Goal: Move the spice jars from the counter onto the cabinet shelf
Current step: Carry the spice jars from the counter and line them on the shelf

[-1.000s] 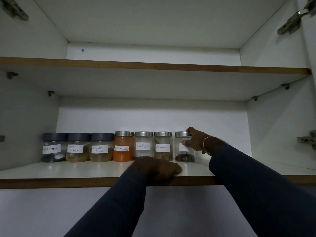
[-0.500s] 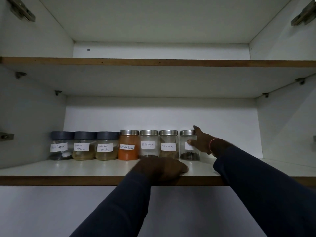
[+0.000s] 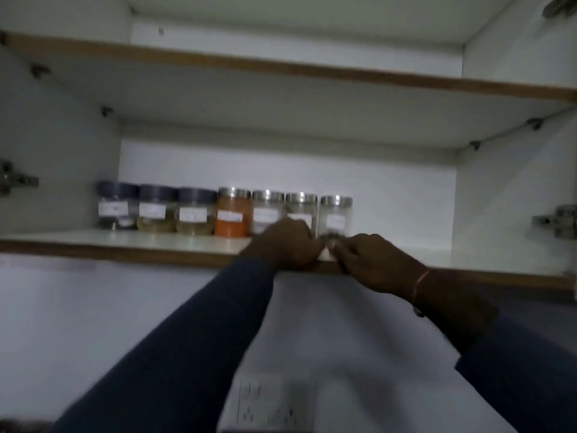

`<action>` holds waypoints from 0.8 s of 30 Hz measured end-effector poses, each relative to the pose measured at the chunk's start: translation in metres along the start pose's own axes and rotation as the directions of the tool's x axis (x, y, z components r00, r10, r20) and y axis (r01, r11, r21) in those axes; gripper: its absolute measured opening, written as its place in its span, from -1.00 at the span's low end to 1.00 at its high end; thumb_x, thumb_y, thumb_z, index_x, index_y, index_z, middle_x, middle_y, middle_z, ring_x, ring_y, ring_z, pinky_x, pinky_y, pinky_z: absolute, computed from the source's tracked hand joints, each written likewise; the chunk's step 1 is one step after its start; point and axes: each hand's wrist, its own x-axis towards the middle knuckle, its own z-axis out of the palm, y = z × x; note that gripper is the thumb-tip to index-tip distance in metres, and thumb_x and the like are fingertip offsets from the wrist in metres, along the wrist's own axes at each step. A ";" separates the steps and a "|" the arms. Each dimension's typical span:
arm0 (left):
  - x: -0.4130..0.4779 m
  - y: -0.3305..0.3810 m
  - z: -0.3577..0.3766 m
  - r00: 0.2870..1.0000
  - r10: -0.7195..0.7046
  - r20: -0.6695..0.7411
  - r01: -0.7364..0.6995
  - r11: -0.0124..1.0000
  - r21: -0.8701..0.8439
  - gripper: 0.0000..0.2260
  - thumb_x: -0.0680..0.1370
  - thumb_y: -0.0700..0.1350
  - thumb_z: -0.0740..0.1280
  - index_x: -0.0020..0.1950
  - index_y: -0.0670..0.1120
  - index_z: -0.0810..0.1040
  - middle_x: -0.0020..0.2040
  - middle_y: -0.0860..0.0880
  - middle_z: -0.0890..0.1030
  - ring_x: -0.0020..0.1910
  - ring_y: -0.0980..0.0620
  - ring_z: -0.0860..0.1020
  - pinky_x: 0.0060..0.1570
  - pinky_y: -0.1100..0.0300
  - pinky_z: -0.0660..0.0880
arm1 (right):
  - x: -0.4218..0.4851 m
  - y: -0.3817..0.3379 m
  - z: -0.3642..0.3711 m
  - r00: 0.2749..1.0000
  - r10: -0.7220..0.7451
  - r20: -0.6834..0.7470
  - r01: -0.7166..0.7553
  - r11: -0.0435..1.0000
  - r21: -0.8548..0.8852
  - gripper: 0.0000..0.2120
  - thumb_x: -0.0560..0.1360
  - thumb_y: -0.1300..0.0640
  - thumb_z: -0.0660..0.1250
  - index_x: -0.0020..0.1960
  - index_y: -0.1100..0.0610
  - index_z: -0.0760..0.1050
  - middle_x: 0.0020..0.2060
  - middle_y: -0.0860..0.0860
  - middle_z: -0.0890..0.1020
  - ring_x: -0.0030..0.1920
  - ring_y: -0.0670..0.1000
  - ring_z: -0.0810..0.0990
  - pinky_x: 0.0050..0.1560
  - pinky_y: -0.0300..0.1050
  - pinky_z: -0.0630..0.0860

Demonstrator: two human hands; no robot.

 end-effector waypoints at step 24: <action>-0.438 -0.041 0.377 0.756 -0.370 0.540 0.631 0.631 -0.451 -0.45 0.44 0.02 0.43 0.39 0.00 0.37 0.30 0.03 0.48 0.26 0.09 0.48 0.27 0.06 0.46 | -0.446 0.053 0.345 0.442 0.549 0.710 -0.874 0.443 0.202 -0.40 0.46 0.03 0.44 0.45 -0.04 0.32 0.33 -0.02 0.51 0.26 -0.03 0.53 0.32 -0.05 0.46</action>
